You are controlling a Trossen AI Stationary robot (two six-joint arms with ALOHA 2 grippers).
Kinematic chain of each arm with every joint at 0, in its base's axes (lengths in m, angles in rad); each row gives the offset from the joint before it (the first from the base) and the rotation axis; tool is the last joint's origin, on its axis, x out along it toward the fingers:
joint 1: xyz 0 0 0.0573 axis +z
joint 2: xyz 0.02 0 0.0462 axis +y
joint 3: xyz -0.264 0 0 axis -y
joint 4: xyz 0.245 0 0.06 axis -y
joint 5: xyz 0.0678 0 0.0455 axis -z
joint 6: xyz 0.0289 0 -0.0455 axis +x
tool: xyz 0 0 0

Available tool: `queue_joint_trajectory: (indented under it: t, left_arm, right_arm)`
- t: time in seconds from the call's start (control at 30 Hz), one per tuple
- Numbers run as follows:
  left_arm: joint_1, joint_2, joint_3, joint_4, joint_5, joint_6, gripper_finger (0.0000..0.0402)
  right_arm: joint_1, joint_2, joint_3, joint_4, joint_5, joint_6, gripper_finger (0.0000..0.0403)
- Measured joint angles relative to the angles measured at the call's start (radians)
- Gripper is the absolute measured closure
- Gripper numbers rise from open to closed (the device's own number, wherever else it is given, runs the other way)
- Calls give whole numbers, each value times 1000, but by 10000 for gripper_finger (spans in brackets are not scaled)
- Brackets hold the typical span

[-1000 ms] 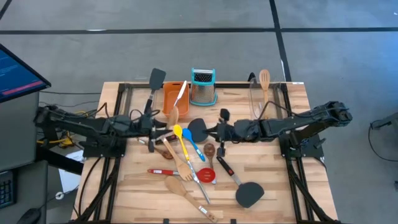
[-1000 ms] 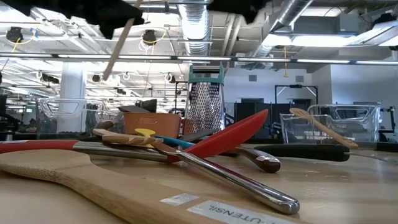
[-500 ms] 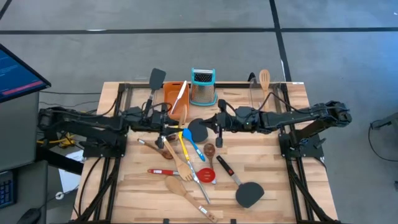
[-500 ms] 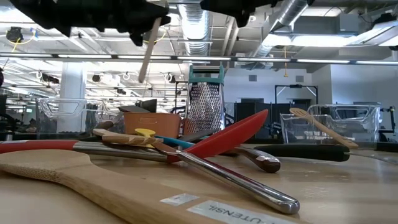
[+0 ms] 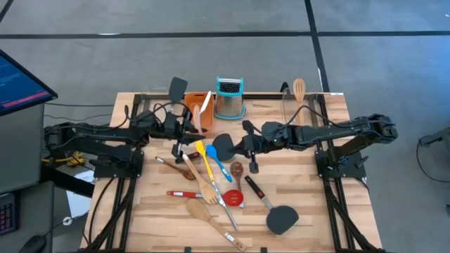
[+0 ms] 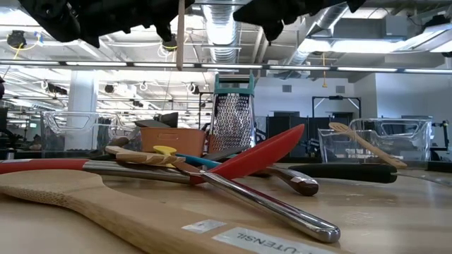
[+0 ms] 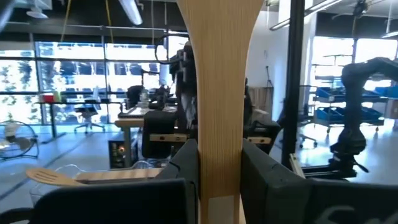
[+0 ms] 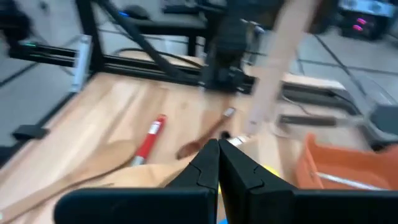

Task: Pick & Place Kitchen Items
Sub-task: Put the brown wooden spoon into the right transparent bin

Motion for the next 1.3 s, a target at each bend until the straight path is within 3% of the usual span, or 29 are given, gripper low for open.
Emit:
queue_joint_trajectory:
  t: [0.1, 0.33, 0.5, 0.67, 0.8, 0.9, 1.03, 1.17, 1.3]
  left_arm:
    - [0, 0, 0, 0, 4, -3, 365]
    - [-2, 0, 0, 1, 4, -3, 364]
    - [-2, 0, 0, 3, 2, -3, 363]
    - [-2, 0, 0, 2, -33, 2, 364]
    - [-2, 1, 0, 3, -123, 14, 364]
    - [-13, 17, 0, 5, -256, 35, 364]
    - [-34, 75, 0, 54, -376, 57, 365]
    - [-53, 158, 2, 189, -383, 55, 364]
    - [-56, 218, 39, 218, -386, 55, 365]
  right_arm:
    - [-16, 2, 0, 27, -23, -2, 402]
    - [-52, 124, 1, 287, -20, 55, 402]
    - [-45, 201, -1, 316, -14, 62, 402]
    - [-4, 247, -1, 393, 155, 74, 402]
    - [49, 264, 0, 486, 443, 74, 402]
    - [80, 261, 0, 540, 609, 60, 402]
    - [96, 262, 0, 571, 639, 21, 403]
    - [95, 262, 0, 569, 636, 21, 403]
    - [94, 262, 0, 562, 636, 21, 403]
